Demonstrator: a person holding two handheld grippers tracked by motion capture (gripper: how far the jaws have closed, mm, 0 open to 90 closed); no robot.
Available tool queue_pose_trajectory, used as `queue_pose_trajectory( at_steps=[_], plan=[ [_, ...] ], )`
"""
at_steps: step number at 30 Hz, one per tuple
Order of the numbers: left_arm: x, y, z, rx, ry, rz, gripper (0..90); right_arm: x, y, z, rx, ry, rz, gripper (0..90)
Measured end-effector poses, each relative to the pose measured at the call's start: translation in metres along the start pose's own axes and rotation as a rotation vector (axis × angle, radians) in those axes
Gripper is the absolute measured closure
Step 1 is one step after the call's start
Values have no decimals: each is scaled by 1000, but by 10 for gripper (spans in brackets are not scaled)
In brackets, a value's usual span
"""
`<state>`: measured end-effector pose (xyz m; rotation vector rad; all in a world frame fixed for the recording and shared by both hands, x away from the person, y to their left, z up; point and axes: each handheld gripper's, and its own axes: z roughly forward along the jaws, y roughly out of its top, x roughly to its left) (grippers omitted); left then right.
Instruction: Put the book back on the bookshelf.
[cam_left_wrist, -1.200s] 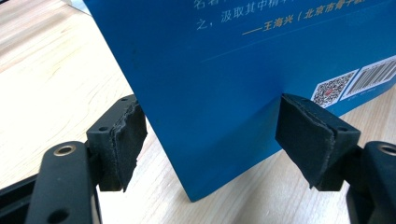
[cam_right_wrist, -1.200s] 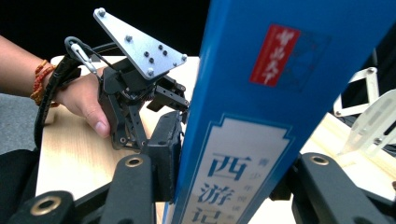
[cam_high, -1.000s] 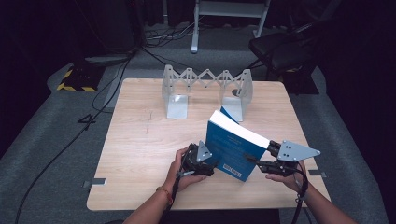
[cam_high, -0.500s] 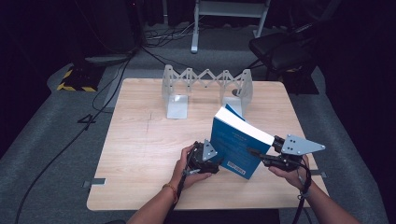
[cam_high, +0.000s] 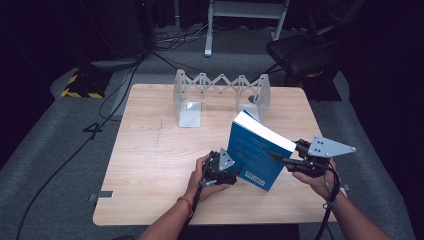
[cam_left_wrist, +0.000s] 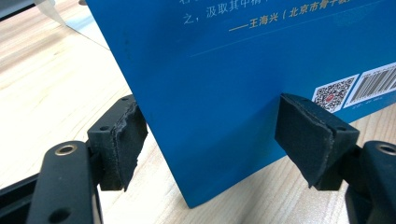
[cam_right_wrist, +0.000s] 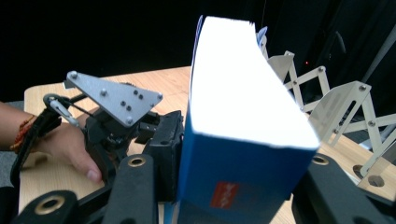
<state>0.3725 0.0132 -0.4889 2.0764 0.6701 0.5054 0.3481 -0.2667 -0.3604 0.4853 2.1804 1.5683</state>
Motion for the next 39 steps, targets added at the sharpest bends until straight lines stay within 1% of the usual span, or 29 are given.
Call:
queue_pose_trajectory(
  at_steps=[5,7,11,12,13,15,17,20,22,23,24,26,27,28,29,30,31,32,34,35,36,37,38,39],
  plan=[
    [0,0,0,-2,-1,1,264,-1,6,-1,9,6,3,567],
    [0,0,1,-4,3,3,264,-1,9,-1,3,3,4,565],
    [-1,0,3,-13,15,5,263,-1,16,1,27,8,3,558],
    [-1,0,4,-16,20,2,262,0,17,2,37,3,5,559],
    [-1,1,4,-20,15,-8,261,1,18,2,44,-9,6,558],
    [-1,1,5,-23,13,-9,261,0,18,2,50,-24,7,561],
    [-1,1,5,-24,11,-10,261,-2,18,2,52,-24,18,569],
    [0,1,2,-15,9,-9,266,-3,19,1,64,-22,14,586],
    [2,-1,-3,-8,-3,-7,299,-5,20,0,69,-13,28,594],
    [3,-3,-6,-4,-12,-11,300,-7,20,0,70,-7,33,596],
    [5,-6,-11,13,-23,-9,297,-8,19,-1,69,-4,40,598],
    [9,-11,-20,41,-23,-8,289,-9,20,-1,76,0,50,600],
    [11,-13,-26,58,-32,-12,285,-10,20,0,78,0,52,601],
    [14,-17,-32,73,-39,-14,273,-10,21,0,82,1,48,602],
    [18,-22,-41,98,-38,-10,265,-11,22,1,86,1,41,604],
    [22,-26,-47,111,-39,-14,253,-12,24,3,88,2,44,605],
    [26,-31,-53,128,-40,-23,223,-12,25,4,92,-1,43,605],
    [30,-36,-59,143,-41,-27,215,-12,26,5,95,-2,42,606],
    [39,-48,-70,169,-60,-43,182,-12,30,6,95,-2,37,607],
    [39,-48,-70,169,-60,-43,174,-12,31,7,96,-1,33,607],
    [43,-54,-75,187,-48,-60,174,-12,31,7,96,-1,33,607],
    [48,-60,-80,210,-44,-76,175,-11,33,7,96,-1,38,607],
    [50,-63,-83,224,-34,-83,175,-11,36,8,98,1,35,608],
    [53,-66,-87,227,-26,-87,174,-12,38,9,94,0,35,608]
  ],
)
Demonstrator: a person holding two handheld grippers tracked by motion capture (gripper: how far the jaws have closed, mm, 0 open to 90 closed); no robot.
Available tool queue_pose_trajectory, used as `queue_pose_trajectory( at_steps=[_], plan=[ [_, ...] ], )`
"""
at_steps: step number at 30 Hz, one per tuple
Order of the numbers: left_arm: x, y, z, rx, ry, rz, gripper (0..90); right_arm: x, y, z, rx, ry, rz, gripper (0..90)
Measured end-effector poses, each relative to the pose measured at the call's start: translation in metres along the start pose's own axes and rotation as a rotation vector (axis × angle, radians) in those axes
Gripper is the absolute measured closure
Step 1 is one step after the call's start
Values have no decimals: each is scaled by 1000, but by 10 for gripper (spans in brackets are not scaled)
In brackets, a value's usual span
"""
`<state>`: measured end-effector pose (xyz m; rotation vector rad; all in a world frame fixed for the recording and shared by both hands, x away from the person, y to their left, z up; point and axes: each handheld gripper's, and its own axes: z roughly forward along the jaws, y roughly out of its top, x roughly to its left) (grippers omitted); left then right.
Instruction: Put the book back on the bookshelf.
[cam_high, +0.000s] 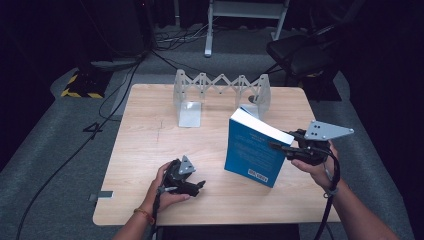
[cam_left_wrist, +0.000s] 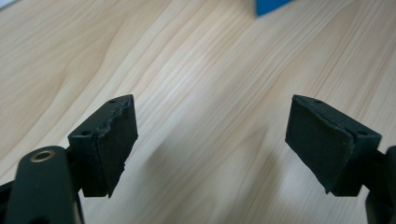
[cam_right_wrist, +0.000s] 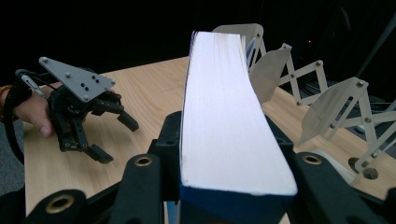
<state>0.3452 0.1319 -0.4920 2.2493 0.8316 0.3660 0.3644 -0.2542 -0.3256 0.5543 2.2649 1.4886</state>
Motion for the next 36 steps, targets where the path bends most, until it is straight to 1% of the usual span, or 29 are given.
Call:
queue_pose_trajectory(
  at_steps=[1,2,3,4,5,7,9,10,11,12,13,14,15,17,19,21,22,29,34,36],
  plan=[
    [3,-3,-3,-2,-3,-12,174,0,2,1,-1,1,1,608],
    [6,-7,-7,8,-4,-18,173,-1,4,1,2,1,-1,609],
    [8,-9,-9,16,10,-17,167,-1,5,1,0,-3,-1,609],
    [9,-12,-11,24,14,-23,166,-2,7,2,2,-5,-1,609],
    [11,-14,-12,31,8,-31,166,-2,9,2,3,-7,-3,609],
    [15,-20,-15,45,33,-34,166,-3,12,3,8,-11,-8,609],
    [18,-24,-15,48,51,-55,166,-4,15,4,11,-17,-9,609],
    [19,-25,-16,52,69,-51,166,-5,16,5,14,-21,-10,610],
    [21,-27,-16,54,76,-69,166,-6,17,5,16,-24,-7,610],
    [22,-28,-16,50,71,-83,166,-7,18,6,16,-30,-4,610],
    [22,-28,-16,50,71,-83,165,-7,18,6,16,-30,-4,610],
    [22,-28,-16,46,77,-94,165,-9,19,6,16,-36,-4,610],
    [23,-29,-16,39,75,-91,164,-10,19,7,15,-40,-4,610],
    [25,-31,-15,29,60,-115,162,-11,21,8,18,-47,-1,610],
    [26,-32,-14,19,55,-108,153,-14,23,9,18,-56,1,610],
    [26,-32,-13,12,62,-107,150,-17,24,11,19,-68,6,610],
    [26,-31,-13,14,54,-105,149,-18,24,12,19,-70,5,610],
    [26,-31,-12,15,48,-101,149,-30,29,17,29,-96,24,611],
    [26,-31,-12,16,45,-101,149,-37,35,22,49,-123,13,611],
    [26,-31,-12,15,44,-99,149,-41,37,24,52,-135,19,611]
  ],
)
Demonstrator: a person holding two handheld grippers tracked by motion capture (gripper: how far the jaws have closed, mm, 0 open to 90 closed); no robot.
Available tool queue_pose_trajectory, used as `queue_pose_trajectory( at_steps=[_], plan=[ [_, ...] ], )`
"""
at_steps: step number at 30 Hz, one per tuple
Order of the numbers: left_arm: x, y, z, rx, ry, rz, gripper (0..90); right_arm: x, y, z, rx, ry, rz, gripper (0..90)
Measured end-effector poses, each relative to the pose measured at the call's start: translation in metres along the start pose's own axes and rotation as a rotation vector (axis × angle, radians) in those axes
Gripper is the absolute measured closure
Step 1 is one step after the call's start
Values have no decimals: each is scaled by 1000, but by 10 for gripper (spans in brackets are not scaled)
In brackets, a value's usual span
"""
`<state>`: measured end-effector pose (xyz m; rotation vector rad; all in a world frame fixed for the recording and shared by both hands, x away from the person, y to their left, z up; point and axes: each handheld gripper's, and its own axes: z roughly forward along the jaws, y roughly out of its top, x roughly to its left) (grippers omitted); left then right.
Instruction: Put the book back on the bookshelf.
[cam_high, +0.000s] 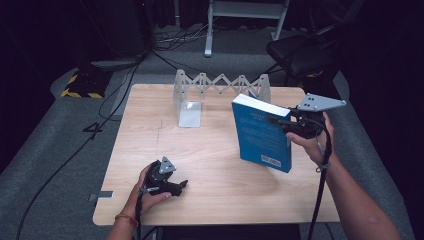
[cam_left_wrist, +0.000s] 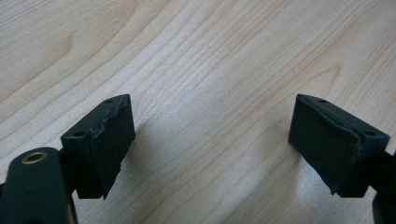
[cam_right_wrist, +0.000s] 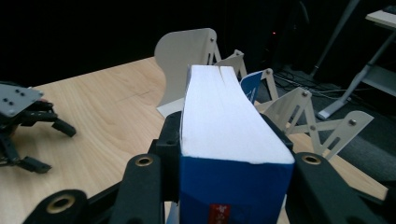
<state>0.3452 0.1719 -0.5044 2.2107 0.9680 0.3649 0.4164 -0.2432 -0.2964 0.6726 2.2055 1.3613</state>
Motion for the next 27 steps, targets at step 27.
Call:
queue_pose_trajectory(
  at_steps=[27],
  plan=[
    [0,1,0,1,-11,19,149,-51,41,37,20,-177,74,611]
  ],
)
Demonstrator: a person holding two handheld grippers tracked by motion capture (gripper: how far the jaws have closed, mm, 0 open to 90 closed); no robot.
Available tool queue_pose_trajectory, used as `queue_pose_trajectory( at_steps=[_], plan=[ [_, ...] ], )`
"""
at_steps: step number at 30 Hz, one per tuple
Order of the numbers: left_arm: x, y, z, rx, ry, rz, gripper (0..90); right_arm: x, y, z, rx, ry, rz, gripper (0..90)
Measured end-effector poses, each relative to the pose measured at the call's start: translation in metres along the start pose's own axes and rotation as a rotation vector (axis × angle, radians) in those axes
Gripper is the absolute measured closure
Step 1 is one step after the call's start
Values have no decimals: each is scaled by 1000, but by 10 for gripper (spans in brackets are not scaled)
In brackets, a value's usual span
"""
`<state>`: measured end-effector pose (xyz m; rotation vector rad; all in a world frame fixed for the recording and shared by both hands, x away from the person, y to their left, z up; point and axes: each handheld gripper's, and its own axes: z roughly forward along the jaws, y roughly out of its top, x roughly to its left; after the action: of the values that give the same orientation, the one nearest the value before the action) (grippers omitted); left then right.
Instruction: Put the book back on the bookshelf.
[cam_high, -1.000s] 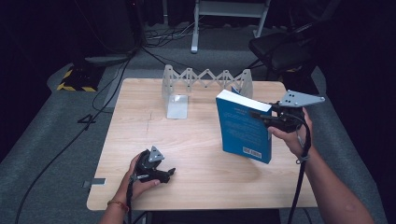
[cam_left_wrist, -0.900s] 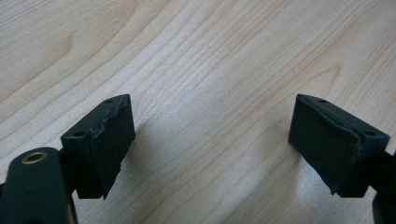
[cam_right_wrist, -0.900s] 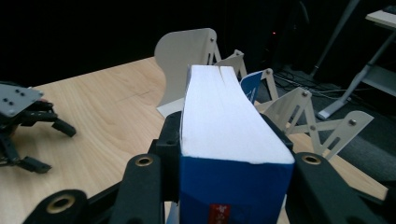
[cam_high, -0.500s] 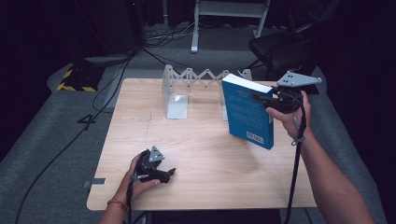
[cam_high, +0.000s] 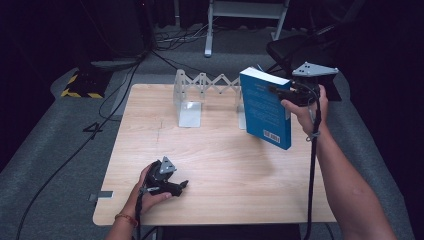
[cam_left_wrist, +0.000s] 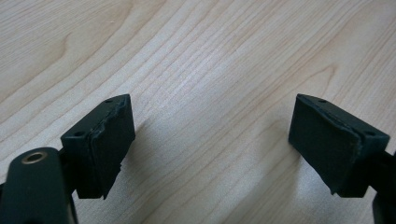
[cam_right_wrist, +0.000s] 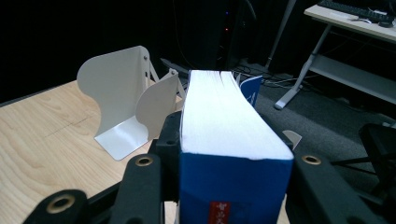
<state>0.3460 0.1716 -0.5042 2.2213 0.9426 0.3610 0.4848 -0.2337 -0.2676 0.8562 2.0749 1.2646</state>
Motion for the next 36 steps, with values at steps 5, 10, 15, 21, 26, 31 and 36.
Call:
queue_pose_trajectory(
  at_steps=[5,10,15,21,26,31,36],
  plan=[
    [0,0,0,0,0,0,149,-7,5,13,8,-13,10,611],
    [0,0,0,0,0,0,149,-14,10,21,5,-35,16,610],
    [0,0,0,-1,-4,2,149,-18,16,31,10,-55,22,610],
    [0,0,0,-1,-5,1,149,-22,19,46,15,-78,37,610],
    [0,0,0,0,-9,6,149,-25,19,63,22,-89,56,610],
    [-1,0,0,0,-13,13,149,-30,19,74,30,-104,75,609],
    [-1,-1,0,1,-18,16,149,-34,19,82,16,-120,101,608]
  ],
)
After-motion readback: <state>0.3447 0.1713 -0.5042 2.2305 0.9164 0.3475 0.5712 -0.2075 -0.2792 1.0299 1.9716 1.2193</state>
